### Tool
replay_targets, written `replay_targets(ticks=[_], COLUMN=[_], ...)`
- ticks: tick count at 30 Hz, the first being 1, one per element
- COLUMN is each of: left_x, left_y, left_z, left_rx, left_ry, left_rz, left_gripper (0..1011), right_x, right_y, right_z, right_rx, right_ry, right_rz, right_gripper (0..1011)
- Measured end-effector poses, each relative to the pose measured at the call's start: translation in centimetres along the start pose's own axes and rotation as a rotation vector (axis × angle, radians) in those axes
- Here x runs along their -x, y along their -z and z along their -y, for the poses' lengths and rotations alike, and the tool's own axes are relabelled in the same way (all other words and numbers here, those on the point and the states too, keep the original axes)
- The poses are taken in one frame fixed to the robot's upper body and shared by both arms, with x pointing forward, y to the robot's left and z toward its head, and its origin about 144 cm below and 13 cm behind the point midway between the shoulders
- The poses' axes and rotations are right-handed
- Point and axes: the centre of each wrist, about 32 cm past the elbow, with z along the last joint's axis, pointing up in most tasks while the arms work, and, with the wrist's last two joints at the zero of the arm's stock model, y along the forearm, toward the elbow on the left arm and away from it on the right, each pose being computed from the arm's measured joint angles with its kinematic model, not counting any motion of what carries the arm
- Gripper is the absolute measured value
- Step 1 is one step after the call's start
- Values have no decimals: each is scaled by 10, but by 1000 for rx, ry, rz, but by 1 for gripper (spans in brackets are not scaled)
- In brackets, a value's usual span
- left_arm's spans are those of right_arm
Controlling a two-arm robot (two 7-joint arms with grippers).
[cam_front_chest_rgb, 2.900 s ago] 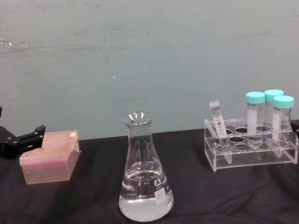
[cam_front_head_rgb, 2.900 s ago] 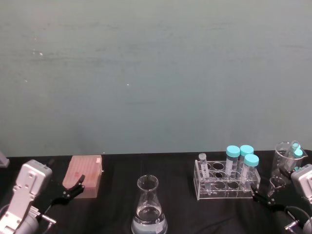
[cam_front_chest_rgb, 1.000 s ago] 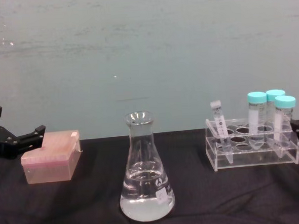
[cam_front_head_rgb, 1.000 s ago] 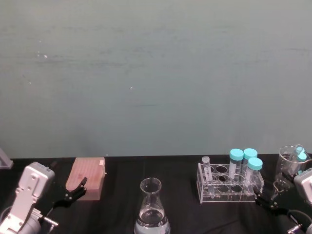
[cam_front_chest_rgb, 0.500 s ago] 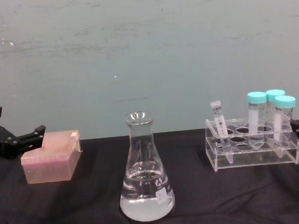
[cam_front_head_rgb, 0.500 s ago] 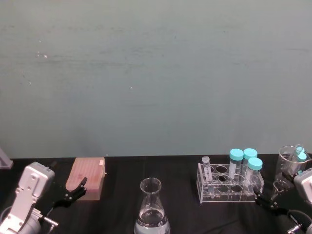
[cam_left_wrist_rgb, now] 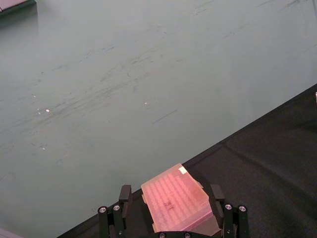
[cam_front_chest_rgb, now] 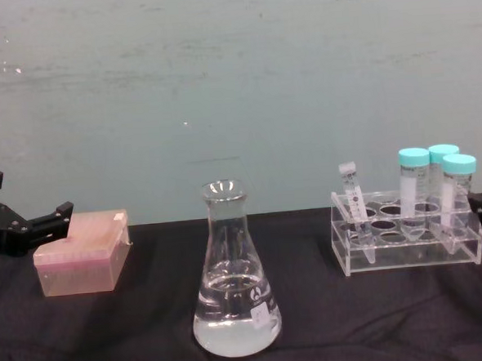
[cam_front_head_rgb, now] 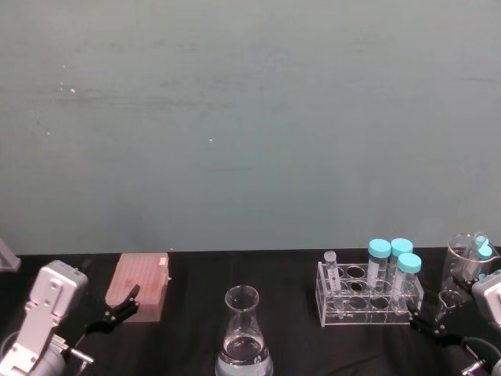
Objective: Pour the liquid from the test tube into the beaker using one hand.
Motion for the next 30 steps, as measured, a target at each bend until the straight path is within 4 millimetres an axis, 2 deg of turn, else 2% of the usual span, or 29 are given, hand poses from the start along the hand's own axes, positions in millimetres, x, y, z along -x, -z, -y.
replay_targets(ticks=[30], left_x=[0], left_y=[0], left_z=[0], left_rx=[0], left_ry=[0], left_rz=[0], left_gripper=[1000], right_x=[0], right_y=[0], right_z=[0], right_rx=[0], right_ry=[0], right_rz=[0], right_gripper=[1000])
